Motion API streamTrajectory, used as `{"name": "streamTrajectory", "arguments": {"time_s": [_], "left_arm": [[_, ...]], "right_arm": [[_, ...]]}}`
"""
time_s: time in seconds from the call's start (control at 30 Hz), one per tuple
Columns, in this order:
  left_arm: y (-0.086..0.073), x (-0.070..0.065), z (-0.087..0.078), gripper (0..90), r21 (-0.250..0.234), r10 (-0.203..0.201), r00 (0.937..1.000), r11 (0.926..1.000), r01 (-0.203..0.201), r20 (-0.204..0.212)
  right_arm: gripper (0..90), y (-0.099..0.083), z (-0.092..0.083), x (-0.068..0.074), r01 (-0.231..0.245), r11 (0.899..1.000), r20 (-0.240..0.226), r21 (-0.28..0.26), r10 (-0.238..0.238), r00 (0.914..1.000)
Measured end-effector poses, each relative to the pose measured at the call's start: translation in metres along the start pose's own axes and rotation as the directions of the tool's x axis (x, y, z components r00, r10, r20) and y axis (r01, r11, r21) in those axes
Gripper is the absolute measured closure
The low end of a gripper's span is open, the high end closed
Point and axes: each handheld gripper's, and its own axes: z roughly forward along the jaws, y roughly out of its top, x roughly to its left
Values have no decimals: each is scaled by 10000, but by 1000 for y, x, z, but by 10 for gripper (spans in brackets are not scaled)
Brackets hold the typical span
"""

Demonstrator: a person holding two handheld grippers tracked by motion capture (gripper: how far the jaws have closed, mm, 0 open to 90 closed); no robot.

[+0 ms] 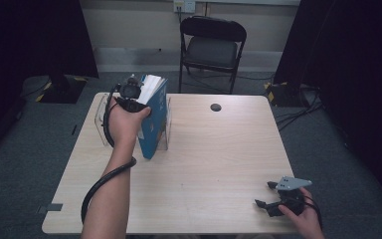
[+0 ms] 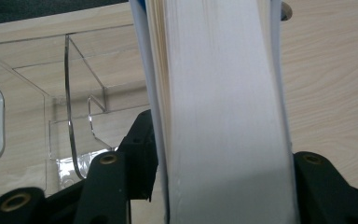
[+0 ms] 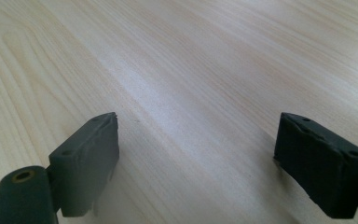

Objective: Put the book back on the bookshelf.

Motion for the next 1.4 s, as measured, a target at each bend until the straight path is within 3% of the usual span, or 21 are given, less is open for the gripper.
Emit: {"name": "streamTrajectory", "arguments": {"time_s": [0.4, 0.53, 0.8, 0.9, 1.03, 1.1, 1.27, 1.4], "left_arm": [[6, -7, 3, 516, 77, 198, 9997, 9998, -197, -114], [-1, -6, 1, 514, -9, 258, 9997, 9997, -258, -38], [-20, 4, -9, 468, -222, -40, 9997, 9997, 46, 255], [-28, 9, -15, 458, -486, 117, 9991, 9988, -98, 397], [-38, 13, -19, 432, -471, 211, 9984, 9987, -186, 518], [-44, 15, -18, 424, -633, -93, 9975, 9979, 138, 706], [-55, 19, -18, 430, -588, -248, 9947, 9978, 307, 998], [-63, 20, -16, 425, -475, -94, 9943, 9988, 145, 1059]], "right_arm": [[133, 0, 0, 0, -6, 10000, -2, 2, 6, 10000], [133, 0, 0, 0, -5, 10000, -6, 5, 5, 10000], [133, 0, 0, 0, -6, 10000, -1, 1, 6, 10000], [133, 0, 0, 0, -10, 10000, -9, -32, 10, 10000], [133, 0, 0, 0, -17, 10000, 17, -8, 17, 10000], [133, 0, 0, 0, -12, 10000, -12, -32, 12, 10000], [133, 0, 0, 0, -10, 10000, -8, -30, 10, 10000], [133, 0, 0, 0, -11, 10000, -9, -30, 11, 10000]]}}
